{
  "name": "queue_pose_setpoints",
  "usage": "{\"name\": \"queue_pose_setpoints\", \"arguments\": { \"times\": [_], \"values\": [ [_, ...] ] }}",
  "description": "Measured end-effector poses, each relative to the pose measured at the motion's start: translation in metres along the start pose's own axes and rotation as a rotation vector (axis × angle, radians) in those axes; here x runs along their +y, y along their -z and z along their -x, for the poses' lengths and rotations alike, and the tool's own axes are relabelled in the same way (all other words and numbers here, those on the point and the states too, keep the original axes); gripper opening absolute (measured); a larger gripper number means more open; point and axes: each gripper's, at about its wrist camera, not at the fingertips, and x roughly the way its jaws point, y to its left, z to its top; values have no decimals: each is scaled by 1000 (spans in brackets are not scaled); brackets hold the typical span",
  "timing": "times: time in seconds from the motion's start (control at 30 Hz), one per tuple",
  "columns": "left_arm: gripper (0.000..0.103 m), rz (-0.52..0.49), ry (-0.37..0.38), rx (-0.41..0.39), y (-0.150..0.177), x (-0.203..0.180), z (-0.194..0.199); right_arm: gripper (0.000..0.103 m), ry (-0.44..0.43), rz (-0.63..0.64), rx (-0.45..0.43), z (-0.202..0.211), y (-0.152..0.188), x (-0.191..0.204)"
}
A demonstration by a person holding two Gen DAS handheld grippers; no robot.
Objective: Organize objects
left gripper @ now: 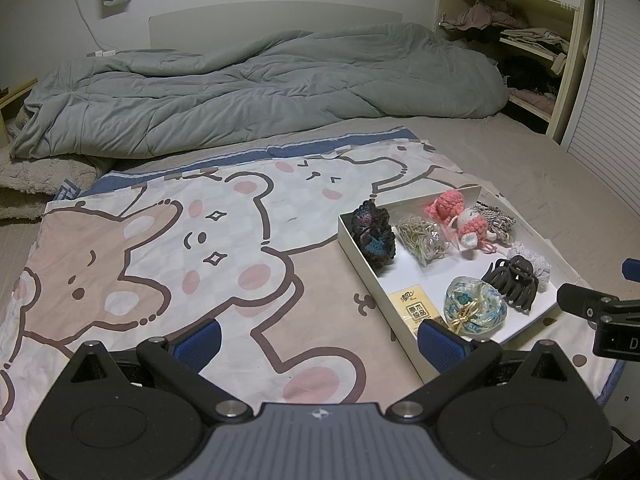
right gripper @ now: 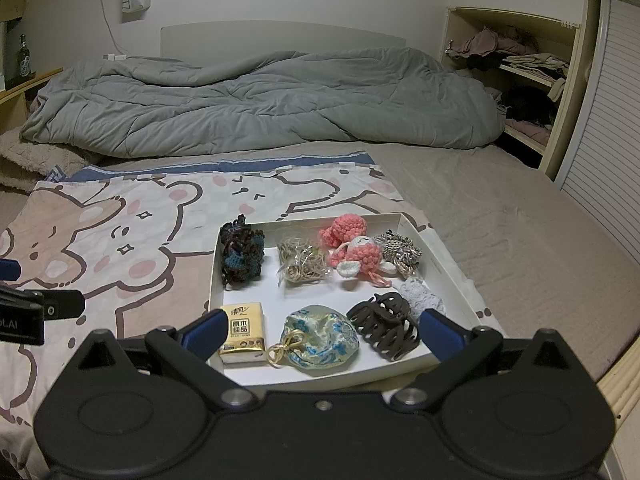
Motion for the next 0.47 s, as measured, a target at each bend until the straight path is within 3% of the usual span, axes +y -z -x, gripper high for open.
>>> {"name": "queue_pose_setpoints", "arguments": {
  "times": [0.47],
  "values": [
    [103,0,1,4,2,1,0,103,0,-1,2,0,1,0]
  ]
}}
